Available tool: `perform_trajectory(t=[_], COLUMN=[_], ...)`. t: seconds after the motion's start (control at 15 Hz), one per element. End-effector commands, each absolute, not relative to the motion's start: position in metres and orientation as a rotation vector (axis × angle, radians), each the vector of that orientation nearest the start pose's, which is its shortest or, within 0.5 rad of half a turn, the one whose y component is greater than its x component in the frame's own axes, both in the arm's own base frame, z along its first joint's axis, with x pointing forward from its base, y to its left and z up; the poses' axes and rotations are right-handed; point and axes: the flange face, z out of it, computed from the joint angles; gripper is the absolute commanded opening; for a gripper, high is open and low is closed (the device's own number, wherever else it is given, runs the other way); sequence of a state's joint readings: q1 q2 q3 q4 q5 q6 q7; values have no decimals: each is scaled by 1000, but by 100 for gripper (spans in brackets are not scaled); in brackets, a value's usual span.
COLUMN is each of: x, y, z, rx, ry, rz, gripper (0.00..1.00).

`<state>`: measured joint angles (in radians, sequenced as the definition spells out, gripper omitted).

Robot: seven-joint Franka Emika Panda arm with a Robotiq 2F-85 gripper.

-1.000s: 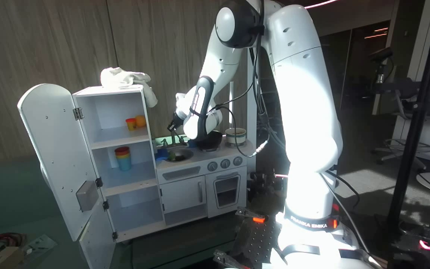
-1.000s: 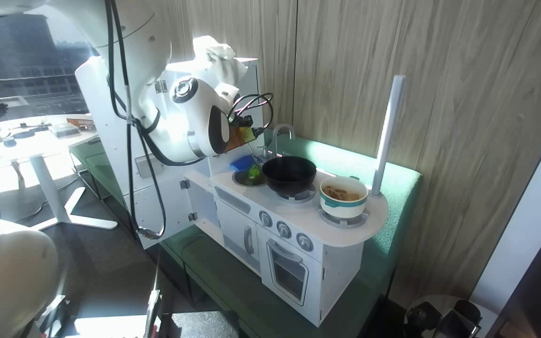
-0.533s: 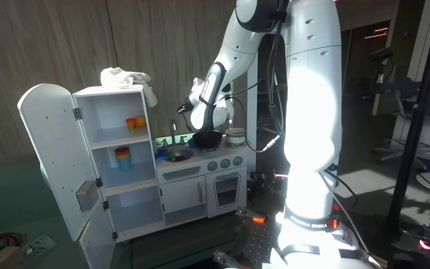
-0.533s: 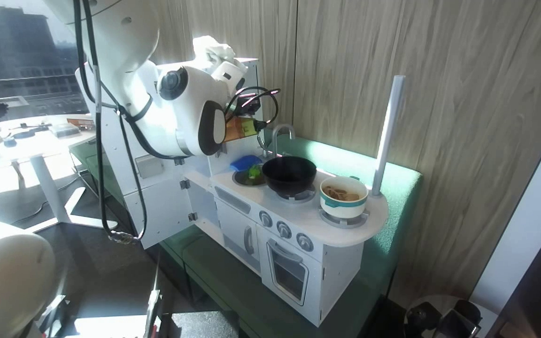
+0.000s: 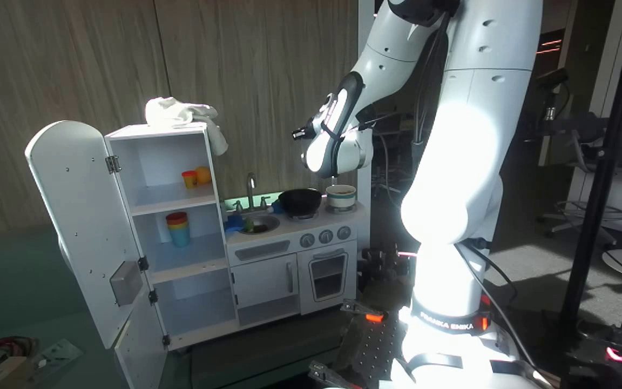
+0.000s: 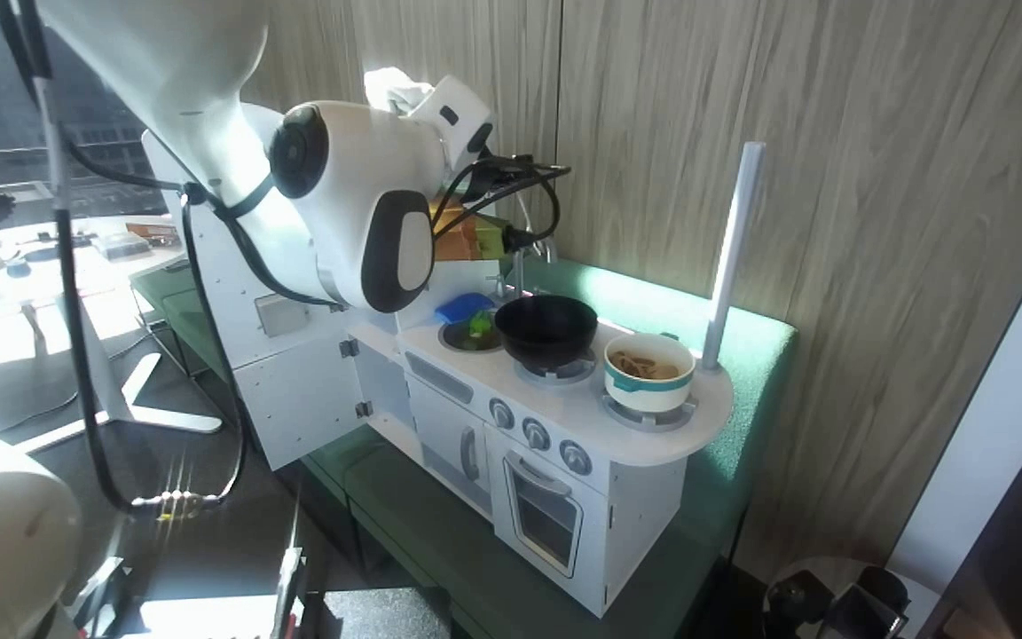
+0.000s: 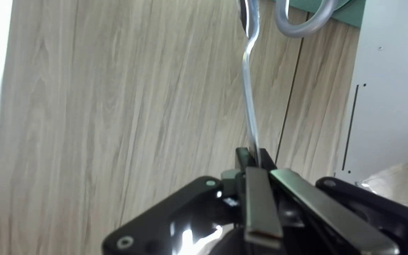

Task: Use the ladle to stir the contents in the white pot.

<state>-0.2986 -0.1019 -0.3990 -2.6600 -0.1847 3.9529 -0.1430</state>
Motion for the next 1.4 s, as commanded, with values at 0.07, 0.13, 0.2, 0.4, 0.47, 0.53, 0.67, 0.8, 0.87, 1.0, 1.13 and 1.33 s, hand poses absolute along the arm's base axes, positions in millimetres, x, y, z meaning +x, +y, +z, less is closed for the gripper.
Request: perform_trajectory(t=[0.07, 0.13, 0.2, 0.4, 0.47, 0.53, 0.67, 0.8, 0.87, 1.0, 1.13, 1.33], x=[309, 308, 302, 290, 287, 283, 281, 286, 288, 291, 292, 295], y=[-307, -316, -323, -337, -342, -348, -360, -373, -378, -387, -394, -403], z=[462, 459, 456, 447, 446, 446, 439, 431, 428, 420, 410, 391], rx=[-2713, -2705, -2691, -2613, -2597, -2574, -2559, -2568, -2575, -2592, -2616, -2659], ry=[704, 712, 731, 737, 731, 759, 827, 895, 926, 974, 1009, 1064], rz=[-2257, -2244, -2239, -2267, -2282, -2288, -2251, -2212, -2191, -2152, -2113, -2023], gripper=[3, 3, 3, 3, 3, 3, 3, 3, 3, 3, 3, 3])
